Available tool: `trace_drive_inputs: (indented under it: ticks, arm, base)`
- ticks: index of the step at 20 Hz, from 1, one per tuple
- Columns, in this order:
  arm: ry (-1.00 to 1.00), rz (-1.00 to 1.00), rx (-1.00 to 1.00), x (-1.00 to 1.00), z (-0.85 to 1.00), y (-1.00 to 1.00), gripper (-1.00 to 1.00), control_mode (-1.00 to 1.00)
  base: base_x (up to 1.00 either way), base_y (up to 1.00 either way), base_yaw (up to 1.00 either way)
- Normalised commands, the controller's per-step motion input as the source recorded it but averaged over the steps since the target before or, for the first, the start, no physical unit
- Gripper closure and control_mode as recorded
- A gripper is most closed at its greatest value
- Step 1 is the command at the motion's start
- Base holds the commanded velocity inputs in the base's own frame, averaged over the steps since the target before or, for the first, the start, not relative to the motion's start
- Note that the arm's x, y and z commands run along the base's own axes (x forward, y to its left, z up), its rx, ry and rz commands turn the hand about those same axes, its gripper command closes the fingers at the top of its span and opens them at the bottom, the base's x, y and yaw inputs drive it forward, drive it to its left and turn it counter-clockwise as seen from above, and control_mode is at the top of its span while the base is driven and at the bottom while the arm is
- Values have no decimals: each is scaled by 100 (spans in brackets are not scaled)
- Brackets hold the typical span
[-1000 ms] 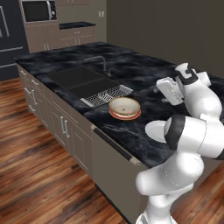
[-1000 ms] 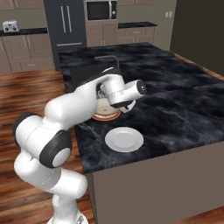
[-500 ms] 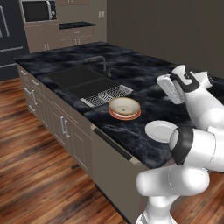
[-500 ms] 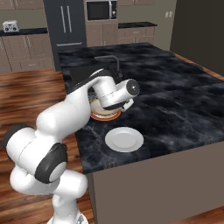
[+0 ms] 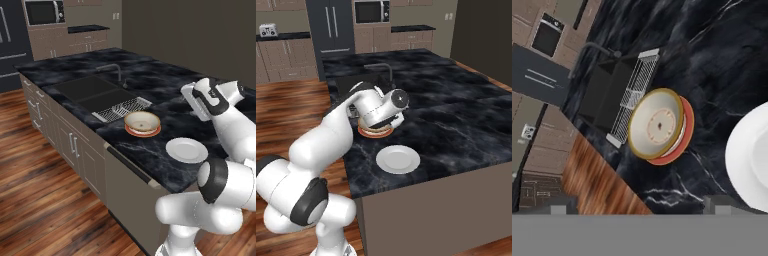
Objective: Move the bowls from the cabinet to the plates on the dining table.
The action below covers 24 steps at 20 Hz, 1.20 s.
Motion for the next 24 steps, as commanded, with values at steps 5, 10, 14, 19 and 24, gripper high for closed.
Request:
trace_drive_inputs:
  ticks: [5, 10, 14, 19, 24]
  arm:
    - [16, -3, 2, -23, 21, -4, -100, -100]
    - [9, 1, 4, -22, 24, 1, -100, -100]
    - [0, 2, 8, -30, 19, 0, -100, -100]
    - [-7, 0, 5, -37, 14, 0, -100, -100]
    - [-5, 0, 1, -40, 25, 0, -100, -100]
  base:
    - [0, 0, 0]
    - [0, 0, 0]
    - [0, 0, 0]
    - [0, 0, 0]
    - [0, 0, 0]
